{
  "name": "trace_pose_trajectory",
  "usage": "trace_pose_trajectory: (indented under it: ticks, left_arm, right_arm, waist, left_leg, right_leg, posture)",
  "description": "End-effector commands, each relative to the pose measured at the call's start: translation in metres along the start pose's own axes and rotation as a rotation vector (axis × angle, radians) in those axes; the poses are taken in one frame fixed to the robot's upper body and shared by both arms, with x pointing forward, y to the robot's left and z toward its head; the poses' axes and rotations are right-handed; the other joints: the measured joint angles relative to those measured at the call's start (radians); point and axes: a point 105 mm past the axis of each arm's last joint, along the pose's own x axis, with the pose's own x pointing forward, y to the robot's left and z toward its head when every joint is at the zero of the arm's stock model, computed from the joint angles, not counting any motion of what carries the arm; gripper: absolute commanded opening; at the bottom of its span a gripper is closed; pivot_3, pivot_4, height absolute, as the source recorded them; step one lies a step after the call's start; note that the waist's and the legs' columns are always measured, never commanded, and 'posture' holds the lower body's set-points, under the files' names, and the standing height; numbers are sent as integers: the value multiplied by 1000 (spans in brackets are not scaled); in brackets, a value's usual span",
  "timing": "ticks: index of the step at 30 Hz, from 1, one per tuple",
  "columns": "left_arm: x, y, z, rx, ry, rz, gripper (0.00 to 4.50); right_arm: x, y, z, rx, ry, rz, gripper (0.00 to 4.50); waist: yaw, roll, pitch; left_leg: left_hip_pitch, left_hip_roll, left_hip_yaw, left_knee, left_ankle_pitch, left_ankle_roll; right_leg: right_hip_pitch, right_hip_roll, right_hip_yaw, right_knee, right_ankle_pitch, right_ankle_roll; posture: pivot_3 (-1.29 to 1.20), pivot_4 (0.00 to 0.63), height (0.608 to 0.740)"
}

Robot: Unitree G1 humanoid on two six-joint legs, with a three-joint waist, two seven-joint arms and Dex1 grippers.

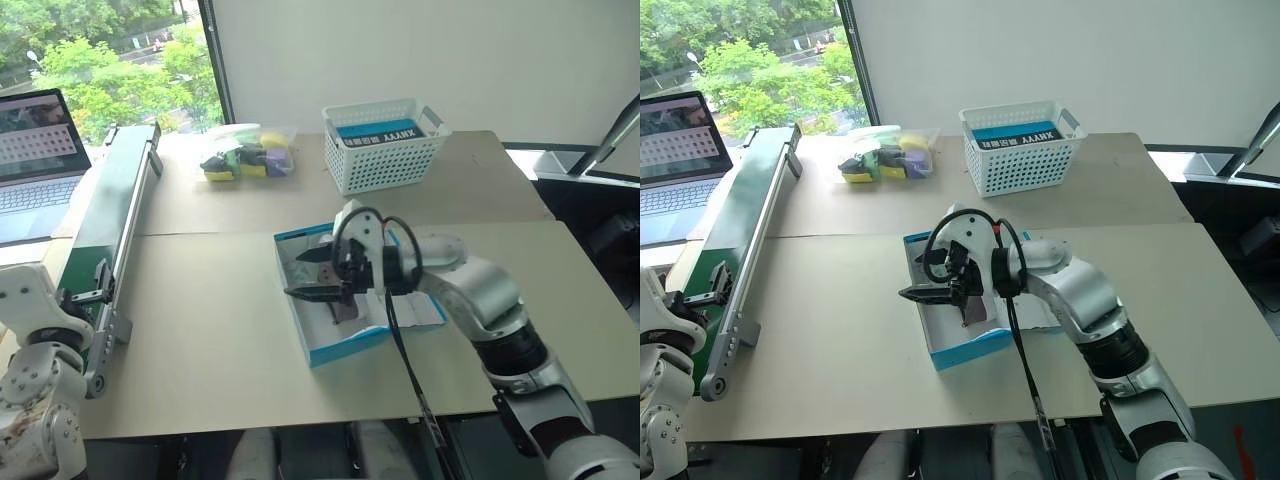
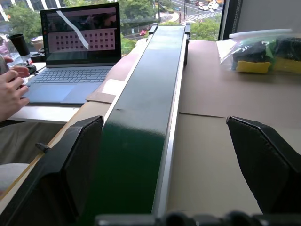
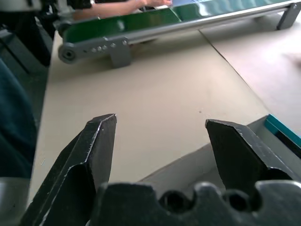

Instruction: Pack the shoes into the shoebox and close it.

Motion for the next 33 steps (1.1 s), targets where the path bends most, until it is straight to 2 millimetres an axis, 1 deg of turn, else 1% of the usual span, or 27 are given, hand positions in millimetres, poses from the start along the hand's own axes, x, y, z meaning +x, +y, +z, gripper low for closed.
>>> trace_pose_trajectory:
  ticks: [1,2,4,5,6,10,14,18,21,23,27,30,33]
  left_arm:
    - [-1,10,-1,22,12,13,4500]
    - [-1,10,-2,23,16,13,4500]
    - [-2,10,-6,22,28,-6,4500]
    - [-2,9,-8,25,34,-16,4500]
    - [-2,9,-9,21,33,-27,4500]
    - [-1,8,-9,24,28,-35,4500]
    - [3,12,-16,25,46,-25,4500]
    - [7,14,-25,48,89,-18,4500]
    - [8,8,-25,39,83,-37,4500]
    - [7,7,-27,33,91,-40,4500]
    - [6,3,-28,36,98,-60,4500]
    - [5,4,-27,41,93,-59,4500]
    - [3,10,-27,35,94,-32,4500]
  right_arm:
    - [2,-7,13,-79,-63,-58,3615]
    - [3,-7,13,-83,-65,-59,3615]
    - [4,-2,13,-60,-94,-39,4130]
    - [4,1,13,-58,-102,-32,4327]
    - [3,4,14,-54,-119,-18,4418]
    - [2,8,16,-44,-145,7,4418]
    - [3,8,8,-59,-116,9,4418]
    - [5,4,8,-76,-103,-23,4418]
    - [7,6,8,-61,-105,-20,4418]
    - [9,4,3,-57,-81,-41,4418]
    - [9,6,1,-33,-79,-39,4418]
    - [11,7,0,-23,-78,-47,4418]
    - [14,8,0,-16,-76,-55,4418]
  waist:
    - [2,0,0]
    - [3,0,0]
    - [5,0,0]
    - [5,0,0]
    - [6,0,0]
    - [4,-1,0]
    - [1,-1,0]
    - [2,-1,0]
    - [2,-1,0]
    - [3,-1,0]
    - [3,-1,0]
    - [2,-1,0]
    - [0,-1,0]
  left_leg:
    - [-1,0,0,0,0,0]
    - [-1,0,0,0,0,0]
    - [-1,-1,0,-1,-1,-1]
    - [-1,-1,0,-1,-1,-1]
    - [-1,-1,0,-1,-1,-1]
    - [-1,-1,0,-1,-1,-1]
    - [0,0,0,-1,-1,-1]
    - [0,0,0,-2,-1,-1]
    - [0,-1,0,-2,-1,-1]
    - [0,0,0,-2,-1,-1]
    - [0,0,0,-2,-1,-1]
    - [0,0,0,-2,-1,-1]
    - [0,0,0,-2,-1,-1]
  right_leg:
    - [-1,0,0,0,0,0]
    - [-1,0,1,0,0,0]
    - [-1,-1,1,0,-1,1]
    - [-1,-1,1,0,-1,1]
    - [-1,-1,1,-1,-1,1]
    - [-1,-1,1,0,0,1]
    - [0,-1,1,0,0,1]
    - [-1,-1,1,0,-1,1]
    - [0,-1,1,0,-1,1]
    - [0,-1,1,0,-1,1]
    - [0,-1,1,0,-1,1]
    - [0,-1,1,0,-1,1]
    - [-1,-1,1,0,-1,0]
  posture:
    - [0,150,731]
    - [0,150,731]
    - [0,150,731]
    - [0,150,731]
    - [0,150,731]
    - [0,150,731]
    - [0,150,731]
    - [0,150,731]
    - [0,150,731]
    - [0,150,731]
    - [0,150,731]
    - [0,150,731]
    - [0,150,731]
